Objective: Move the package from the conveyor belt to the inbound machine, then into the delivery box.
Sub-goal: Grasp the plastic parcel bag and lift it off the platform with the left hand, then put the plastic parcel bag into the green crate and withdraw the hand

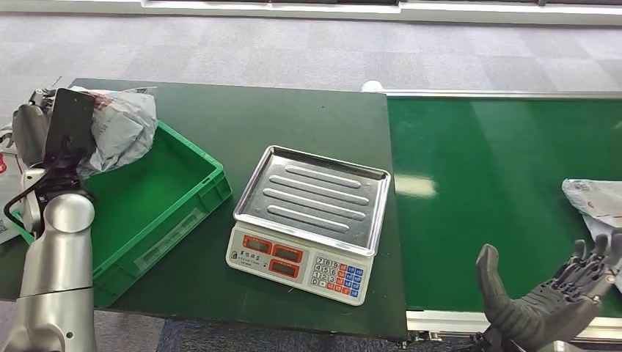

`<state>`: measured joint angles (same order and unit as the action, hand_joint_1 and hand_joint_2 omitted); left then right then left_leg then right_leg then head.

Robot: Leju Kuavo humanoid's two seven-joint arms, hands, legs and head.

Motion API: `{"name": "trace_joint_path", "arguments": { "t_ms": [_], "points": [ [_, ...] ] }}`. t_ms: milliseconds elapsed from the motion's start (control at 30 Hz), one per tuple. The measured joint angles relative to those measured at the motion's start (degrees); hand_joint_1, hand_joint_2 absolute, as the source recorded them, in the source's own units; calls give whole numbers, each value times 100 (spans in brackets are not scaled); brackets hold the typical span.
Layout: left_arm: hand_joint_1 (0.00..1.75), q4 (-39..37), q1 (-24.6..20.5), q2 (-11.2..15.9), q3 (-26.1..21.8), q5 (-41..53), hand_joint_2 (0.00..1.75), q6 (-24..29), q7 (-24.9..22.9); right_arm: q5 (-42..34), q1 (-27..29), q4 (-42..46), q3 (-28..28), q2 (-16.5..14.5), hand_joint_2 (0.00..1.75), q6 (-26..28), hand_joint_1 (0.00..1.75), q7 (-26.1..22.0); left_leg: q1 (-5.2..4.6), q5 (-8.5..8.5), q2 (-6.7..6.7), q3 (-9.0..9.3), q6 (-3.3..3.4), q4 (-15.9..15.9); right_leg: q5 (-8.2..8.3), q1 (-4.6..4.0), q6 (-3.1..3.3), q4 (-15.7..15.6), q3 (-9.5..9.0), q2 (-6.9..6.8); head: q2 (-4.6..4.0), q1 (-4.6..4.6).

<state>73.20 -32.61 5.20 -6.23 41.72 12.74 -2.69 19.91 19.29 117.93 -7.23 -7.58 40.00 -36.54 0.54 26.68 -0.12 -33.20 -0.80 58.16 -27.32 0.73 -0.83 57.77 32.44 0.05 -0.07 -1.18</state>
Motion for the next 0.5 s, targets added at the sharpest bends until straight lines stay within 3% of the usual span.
{"name": "trace_joint_path", "arguments": {
  "t_ms": [200, 367, 500],
  "points": [
    [0, 8, 311, 121, -438, -49, 175, -224, 42, 38, 51, 36, 0, 3, 175, 2, 0, 58, -1, 0, -4, -8, 0, 1, 0, 1, 0, 0, 3, -4, 0, 0],
    [0, 475, 832, 152, -602, -696, 175, -1107, 401, 90, 102, 38, 0, 23, 175, 2, 0, 142, -4, 2, 7, -6, 0, 1, 0, 5, 0, -1, 8, 11, 0, 0],
    [0, 940, 1252, 147, -697, -962, 175, -1350, 546, 81, 160, 38, 0, 57, 175, 2, 0, 167, -3, 2, 8, -11, 0, 1, -1, 4, 1, -1, 14, 7, 0, -2]
  ]
}}
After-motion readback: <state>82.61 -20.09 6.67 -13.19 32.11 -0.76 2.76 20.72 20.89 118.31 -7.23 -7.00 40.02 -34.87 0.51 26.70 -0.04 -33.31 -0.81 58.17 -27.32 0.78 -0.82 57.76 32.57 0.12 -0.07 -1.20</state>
